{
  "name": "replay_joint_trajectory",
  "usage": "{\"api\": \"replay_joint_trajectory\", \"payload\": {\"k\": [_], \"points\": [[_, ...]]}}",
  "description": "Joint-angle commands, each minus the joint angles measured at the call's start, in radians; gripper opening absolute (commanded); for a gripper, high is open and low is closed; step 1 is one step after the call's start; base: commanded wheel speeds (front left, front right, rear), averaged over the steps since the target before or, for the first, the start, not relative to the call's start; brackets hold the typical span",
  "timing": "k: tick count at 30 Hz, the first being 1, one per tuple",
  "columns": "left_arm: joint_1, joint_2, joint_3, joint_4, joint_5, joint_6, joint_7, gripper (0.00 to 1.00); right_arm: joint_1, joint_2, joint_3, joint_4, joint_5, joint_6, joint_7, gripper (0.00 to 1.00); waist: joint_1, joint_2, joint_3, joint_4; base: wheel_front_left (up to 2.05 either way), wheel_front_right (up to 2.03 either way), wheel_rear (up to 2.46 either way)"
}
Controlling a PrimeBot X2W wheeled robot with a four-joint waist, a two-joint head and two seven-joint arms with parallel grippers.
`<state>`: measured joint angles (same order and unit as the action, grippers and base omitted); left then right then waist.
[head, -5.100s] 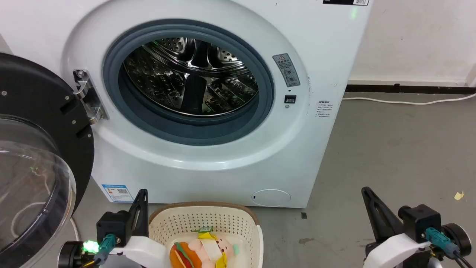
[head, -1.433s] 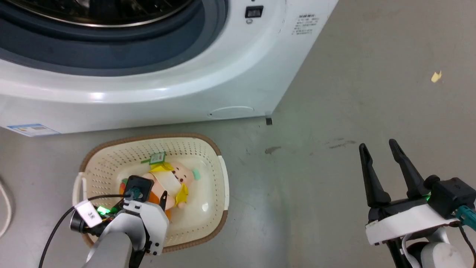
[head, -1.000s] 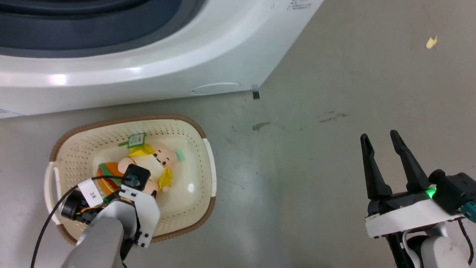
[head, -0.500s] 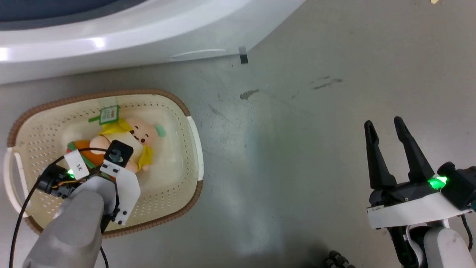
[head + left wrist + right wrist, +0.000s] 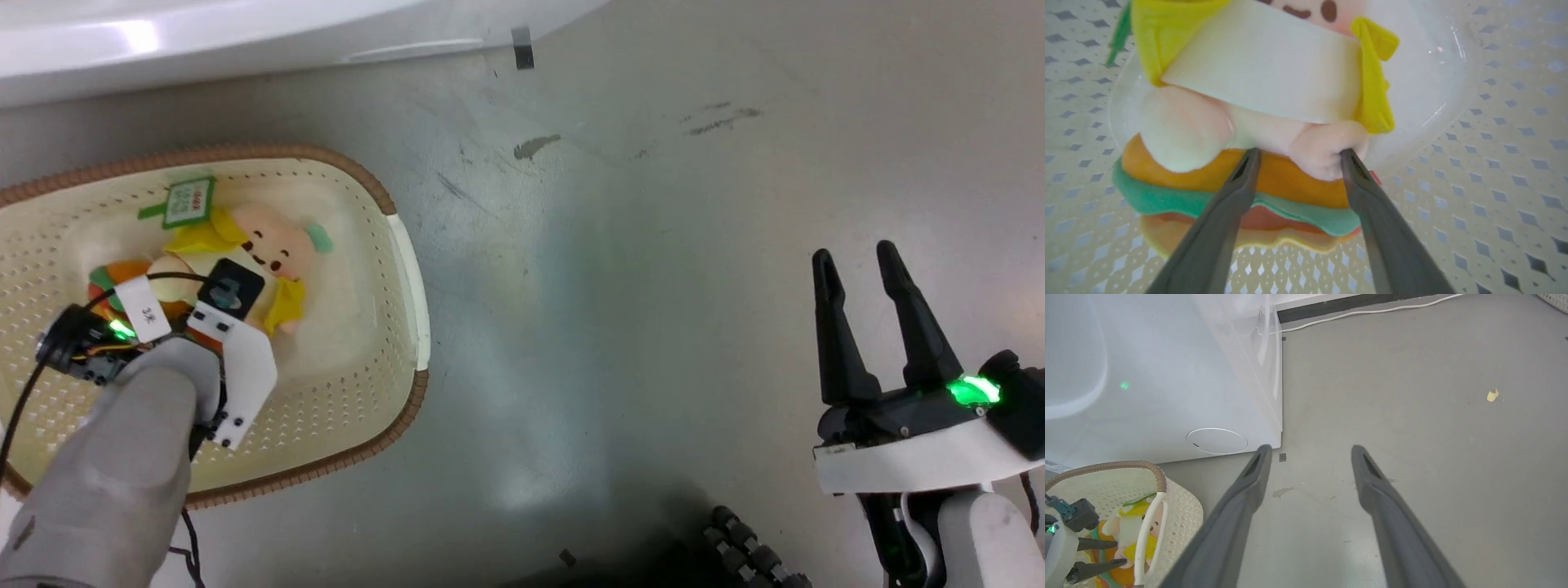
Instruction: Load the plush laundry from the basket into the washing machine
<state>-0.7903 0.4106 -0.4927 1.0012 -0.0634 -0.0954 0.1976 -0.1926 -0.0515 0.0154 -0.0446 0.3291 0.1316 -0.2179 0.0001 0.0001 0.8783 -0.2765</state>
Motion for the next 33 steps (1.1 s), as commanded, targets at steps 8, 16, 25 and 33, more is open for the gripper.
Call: {"api": "replay_joint_trajectory", "payload": {"k": [8, 16, 25, 33], "points": [[-0.090, 0.023, -0.055, 0.114, -0.027, -0.003, -0.024, 0.00, -0.043, 0.001, -0.003, -0.006, 0.032, -0.001, -0.027, 1.00, -0.0001, -0.0001, 0.081, -0.023, 0.00, 0.00, 0.00], [-0.116, 0.027, -0.091, 0.215, -0.058, 0.006, -0.066, 0.00, -0.083, 0.001, -0.008, 0.009, 0.046, -0.001, -0.043, 1.00, -0.0001, -0.0001, 0.063, -0.037, 0.00, 0.00, 0.00], [-0.013, -0.056, -0.102, 0.240, -0.092, 0.004, -0.176, 0.00, -0.069, 0.001, -0.035, 0.042, -0.013, -0.001, -0.044, 1.00, -0.0001, -0.0001, -0.160, 0.017, 0.00, 0.00, 0.00], [0.119, -0.143, -0.124, 0.245, -0.113, -0.002, -0.322, 0.00, -0.024, 0.001, -0.055, 0.079, -0.084, -0.001, -0.044, 1.00, -0.0001, -0.0001, -0.405, 0.094, 0.00, 0.00, 0.00]]}}
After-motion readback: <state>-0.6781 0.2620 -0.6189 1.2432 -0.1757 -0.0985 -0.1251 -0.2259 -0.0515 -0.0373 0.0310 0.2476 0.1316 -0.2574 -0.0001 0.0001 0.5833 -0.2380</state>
